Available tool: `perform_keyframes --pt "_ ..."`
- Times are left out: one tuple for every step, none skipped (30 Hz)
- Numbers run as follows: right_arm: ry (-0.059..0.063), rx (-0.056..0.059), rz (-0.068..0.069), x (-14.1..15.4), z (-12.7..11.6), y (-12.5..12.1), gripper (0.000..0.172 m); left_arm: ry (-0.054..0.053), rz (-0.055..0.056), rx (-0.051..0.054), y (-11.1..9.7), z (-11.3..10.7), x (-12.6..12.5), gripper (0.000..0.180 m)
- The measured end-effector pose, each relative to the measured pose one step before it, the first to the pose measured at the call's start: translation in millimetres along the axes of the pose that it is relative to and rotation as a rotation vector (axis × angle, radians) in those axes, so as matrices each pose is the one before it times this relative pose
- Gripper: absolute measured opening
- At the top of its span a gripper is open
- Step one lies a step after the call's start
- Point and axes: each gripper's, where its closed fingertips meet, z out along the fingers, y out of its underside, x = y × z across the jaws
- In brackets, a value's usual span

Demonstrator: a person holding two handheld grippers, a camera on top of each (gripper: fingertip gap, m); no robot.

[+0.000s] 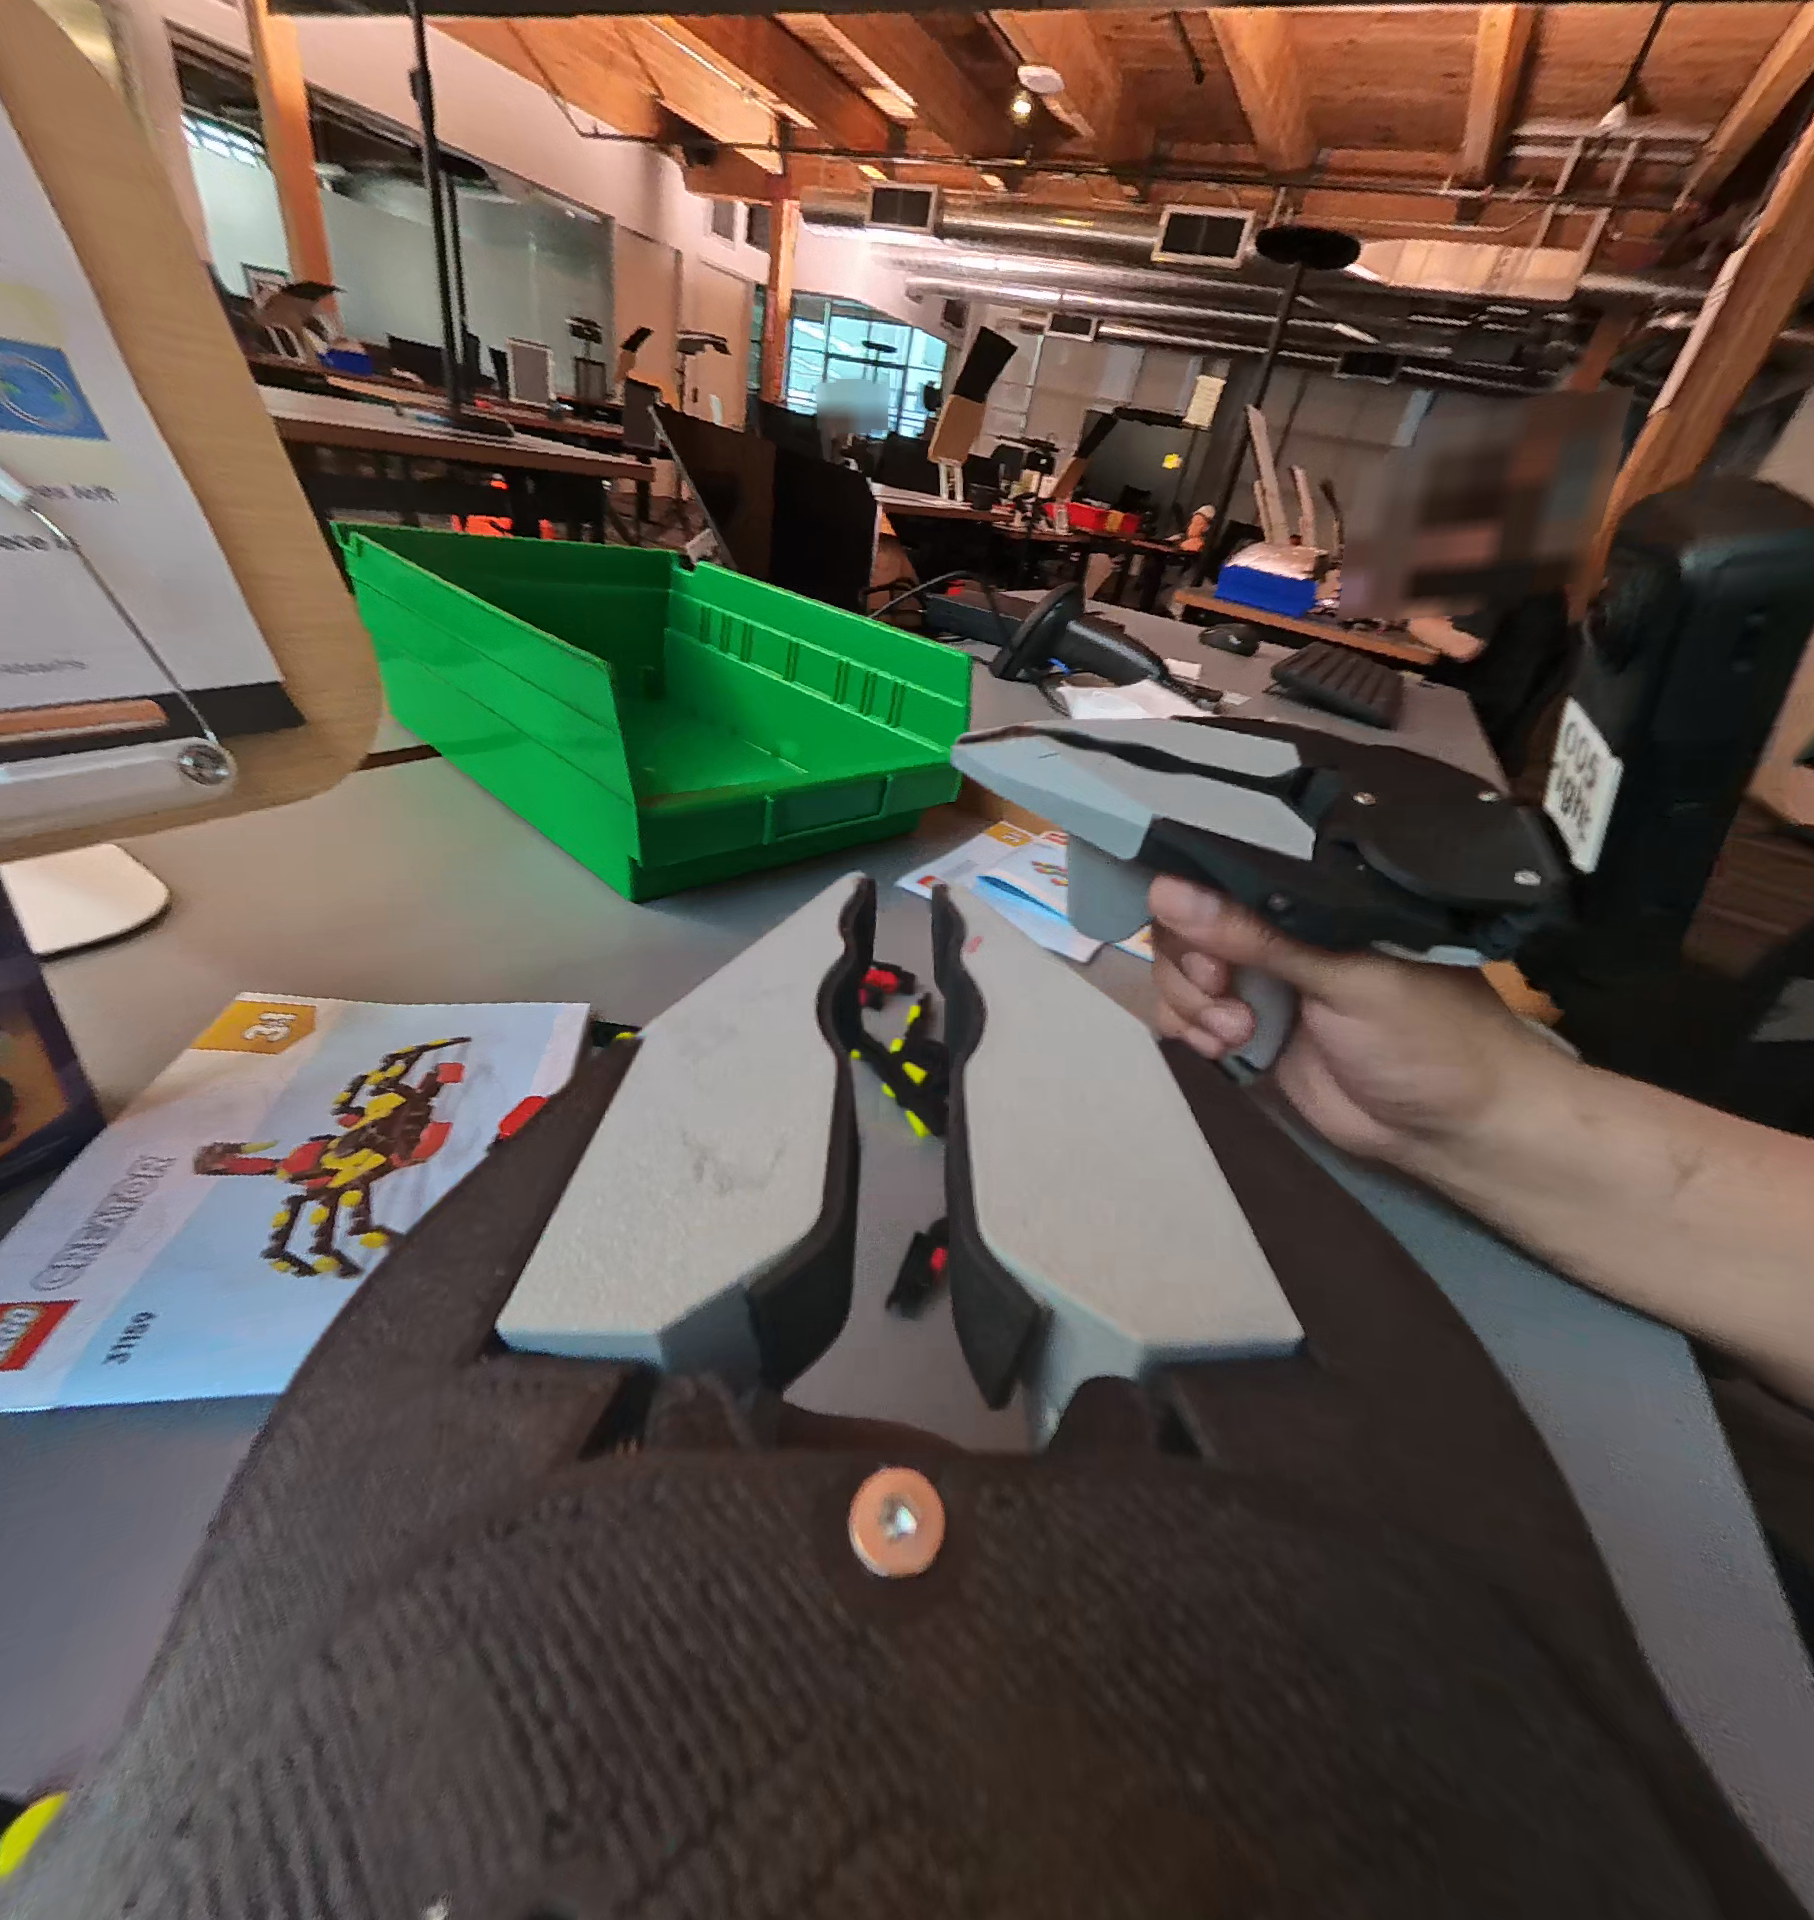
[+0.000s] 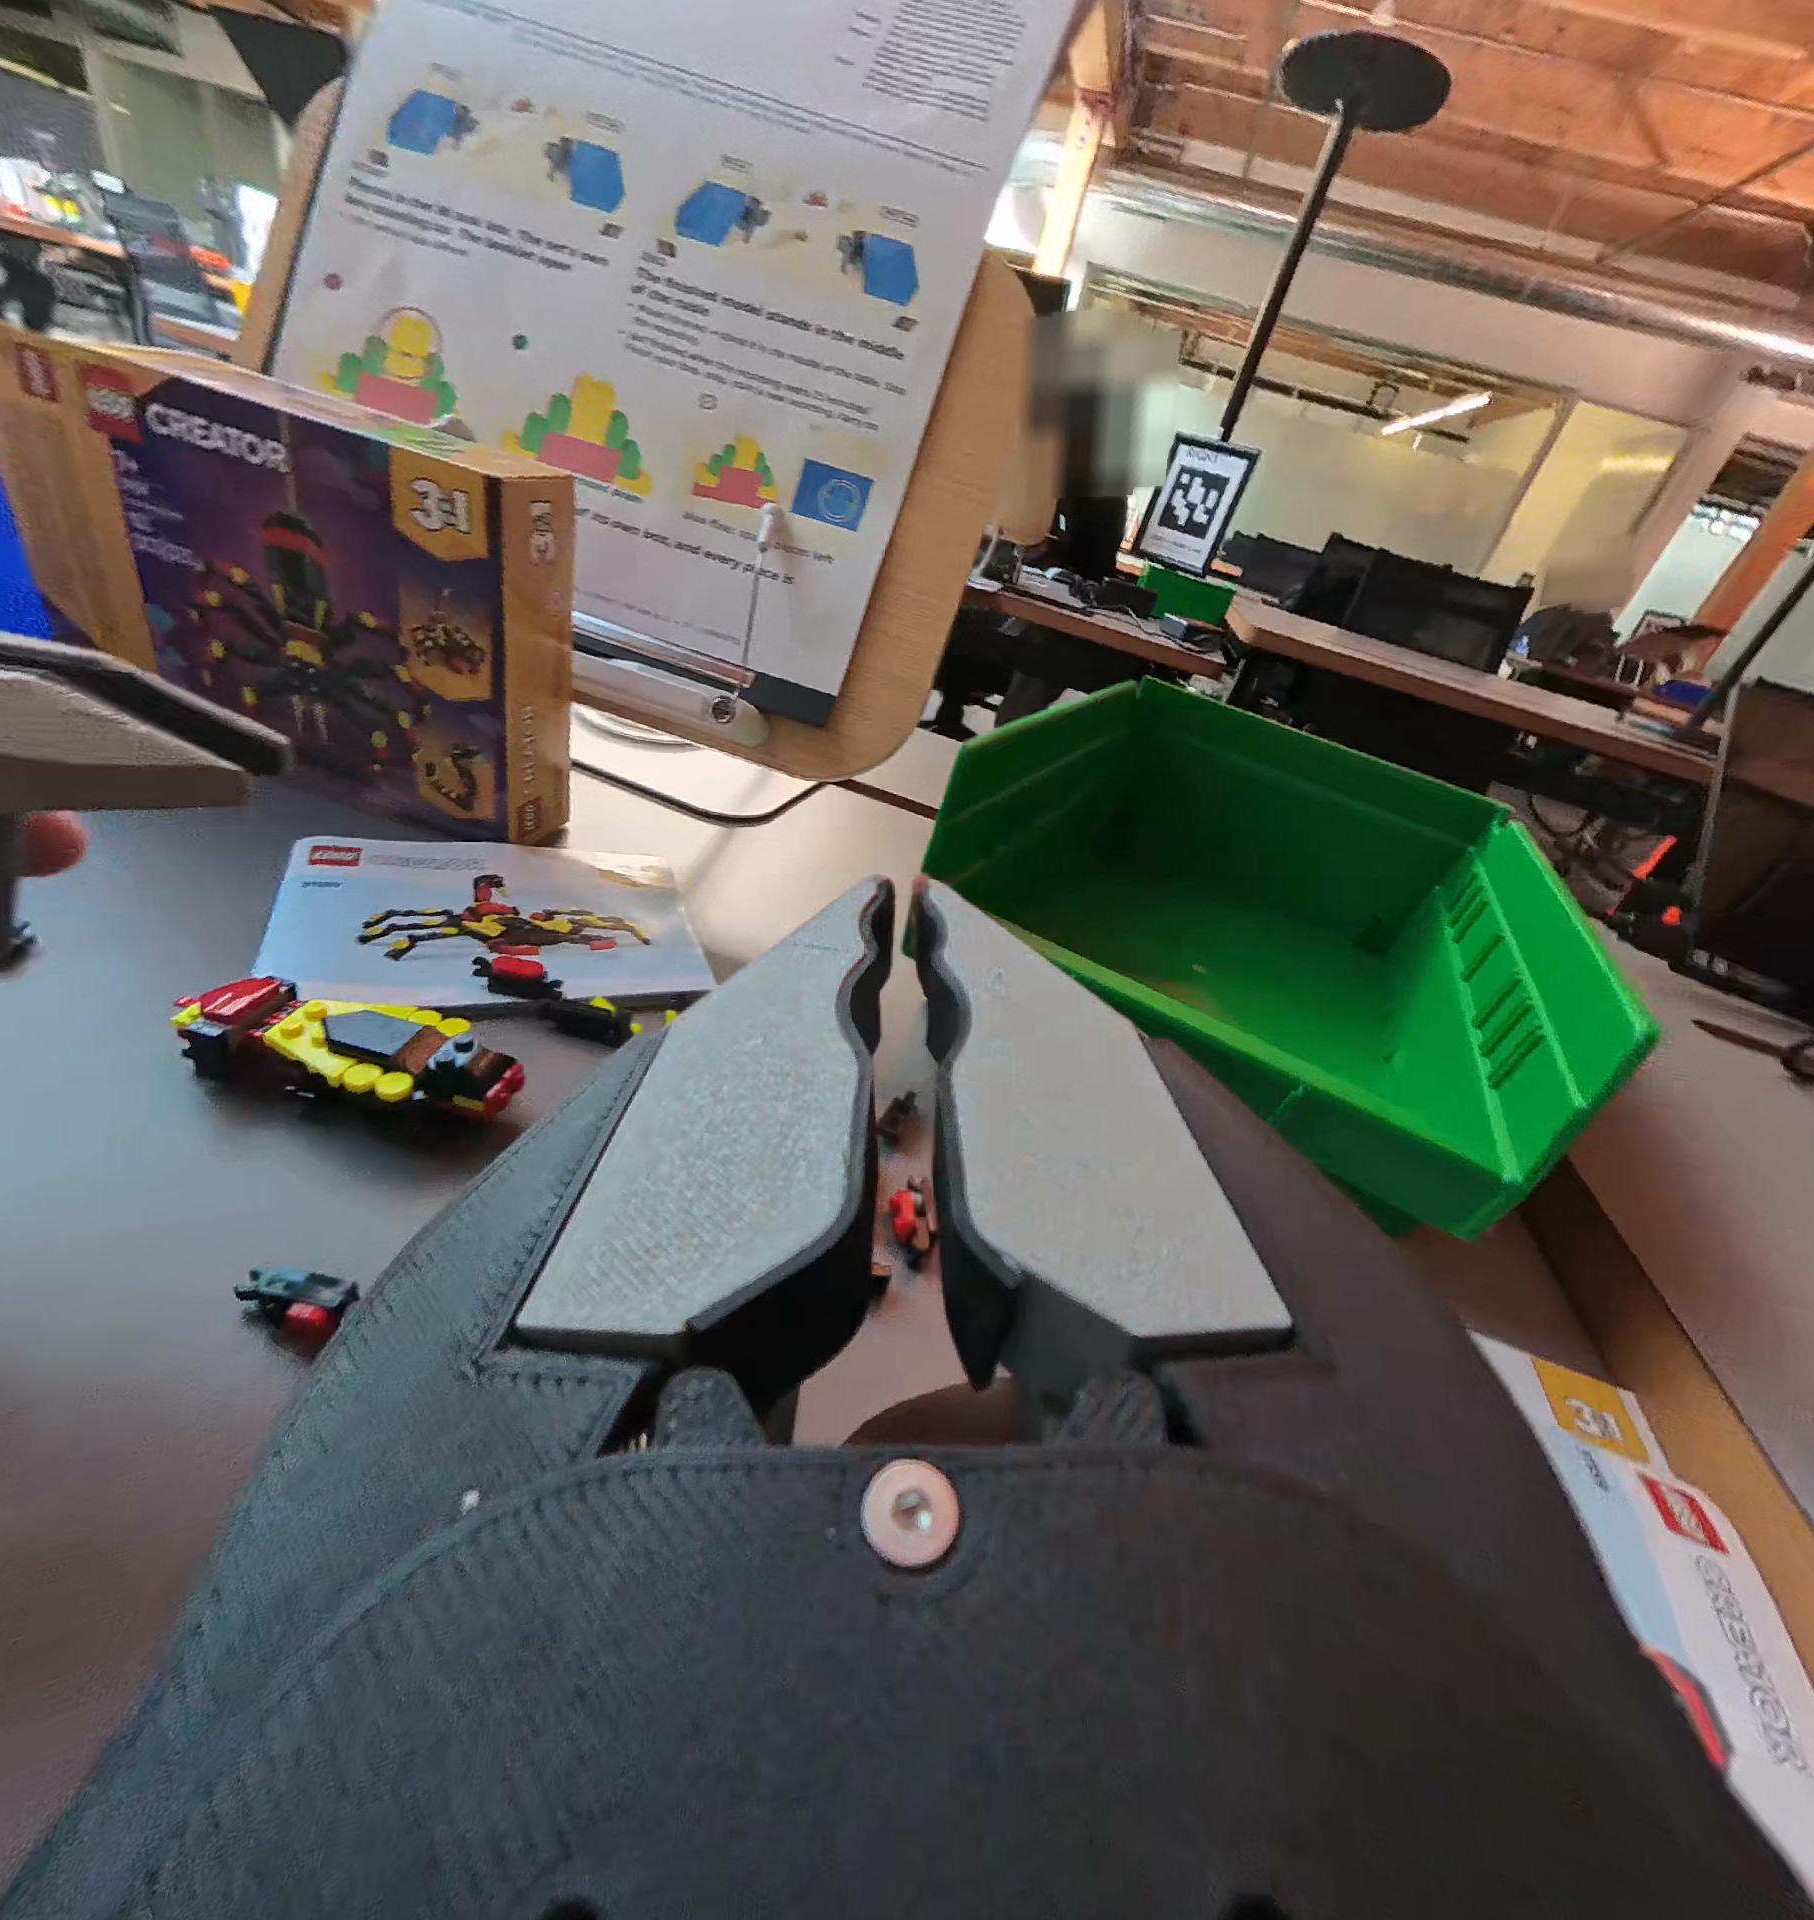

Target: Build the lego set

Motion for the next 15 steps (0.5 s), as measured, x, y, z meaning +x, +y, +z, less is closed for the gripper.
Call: perform_keyframes --pt "0.0089 -0.0056 0.0274 4.84 0.52 1.96 0.001 -0.0204 0.0268 -0.0014 0.01 -0.08 -2.07 0.007" --pt "0.0023 -0.0044 0.0238 3.46 0.59 1.67 0.003 -0.0206 0.0298 -0.0049 0.75 0.04 -2.11 0.007" --pt "0.0055 -0.0055 0.0155 3.08 0.67 1.64 0.004 -0.0225 0.0289 -0.0077 1.19 0.16 -2.16 0.007" --pt "0.0077 -0.0062 0.0057 2.43 0.58 1.69 0.006 -0.0142 0.0239 -0.0044 0.44 0.11 -0.72 0.007" --pt "0.0069 -0.0054 -0.0008 1.4 0.64 1.13 0.007 -0.0022 0.0187 -0.005 0.68 0.3 1.12 0.007" --pt "0.0057 -0.0028 -0.0074 0.83 0.19 0.51 0.009 0.0042 0.0173 -0.0097 1.19 0.66 2.28 0.007" --pt "0.013 -0.0001 -0.0132 1.72 0.05 0.12 0.01 0.0072 0.0183 -0.0075 0.94 0.74 2.98 0.007" --pt "0.0136 0.0005 -0.0143 1.92 0.0 0.12 0.01 0.0059 0.0182 -0.0036 0.63 0.66 2.61 0.007" --pt "0.0081 -0.0008 -0.0088 1.49 0.16 0.35 0.011 0.0049 0.0152 -0.0023 0.39 0.47 2.16 0.007" --pt "0.0015 -0.0025 -0.0034 0.77 0.44 0.63 0.012 0.0025 0.0119 0.0005 -0.21 0.24 1.47 0.007" --pt "0.0022 -0.0043 -0.0005 1.24 0.58 1.0 0.013 -0.0056 0.012 0.0035 -0.54 0.02 0.06 0.007" --pt "0.0016 -0.003 0.002 1.36 0.73 0.7 0.015 -0.0048 0.0153 0.0017 -0.33 -0.16 0.07 0.007" --pt "-0.0031 -0.0032 0.0033 1.03 0.85 0.81 0.016 -0.0046 0.0193 -0.0011 0.02 -0.08 0.01 0.007" --pt "-0.0041 -0.002 0.0062 1.38 1.04 0.78 0.017 -0.0094 0.0198 -0.0001 0.03 -0.09 -0.55 0.006" --pt "-0.0111 0.0006 0.007 0.88 1.47 0.71 0.017 -0.0084 0.0189 0.0022 -0.33 -0.29 -0.42 0.006"
